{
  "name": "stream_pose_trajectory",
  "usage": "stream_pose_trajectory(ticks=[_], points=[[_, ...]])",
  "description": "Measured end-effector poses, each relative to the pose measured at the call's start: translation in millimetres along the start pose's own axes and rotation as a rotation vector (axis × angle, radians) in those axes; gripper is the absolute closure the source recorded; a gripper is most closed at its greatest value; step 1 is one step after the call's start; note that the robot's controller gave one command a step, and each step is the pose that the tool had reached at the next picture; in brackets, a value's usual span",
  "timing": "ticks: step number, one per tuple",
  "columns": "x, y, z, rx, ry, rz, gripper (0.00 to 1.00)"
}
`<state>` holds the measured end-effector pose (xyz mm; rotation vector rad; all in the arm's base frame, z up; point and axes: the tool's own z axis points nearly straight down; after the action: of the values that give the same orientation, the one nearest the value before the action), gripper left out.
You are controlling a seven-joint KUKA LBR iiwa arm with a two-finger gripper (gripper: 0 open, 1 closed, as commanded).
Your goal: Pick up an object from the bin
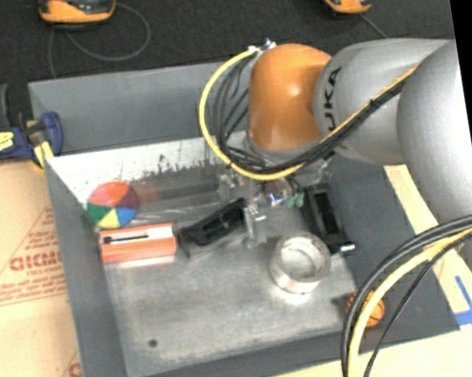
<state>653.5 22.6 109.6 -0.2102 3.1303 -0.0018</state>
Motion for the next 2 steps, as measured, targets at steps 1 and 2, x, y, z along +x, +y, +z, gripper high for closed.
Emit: stream_pose_trajectory(ticks=[1,2], points=[[1.5,-15.4,29.4,-0.002,-0.004,-0.157,1.0],[1.5,-15.4,29.4,-0.002,-0.004,-0.156,1.0]])
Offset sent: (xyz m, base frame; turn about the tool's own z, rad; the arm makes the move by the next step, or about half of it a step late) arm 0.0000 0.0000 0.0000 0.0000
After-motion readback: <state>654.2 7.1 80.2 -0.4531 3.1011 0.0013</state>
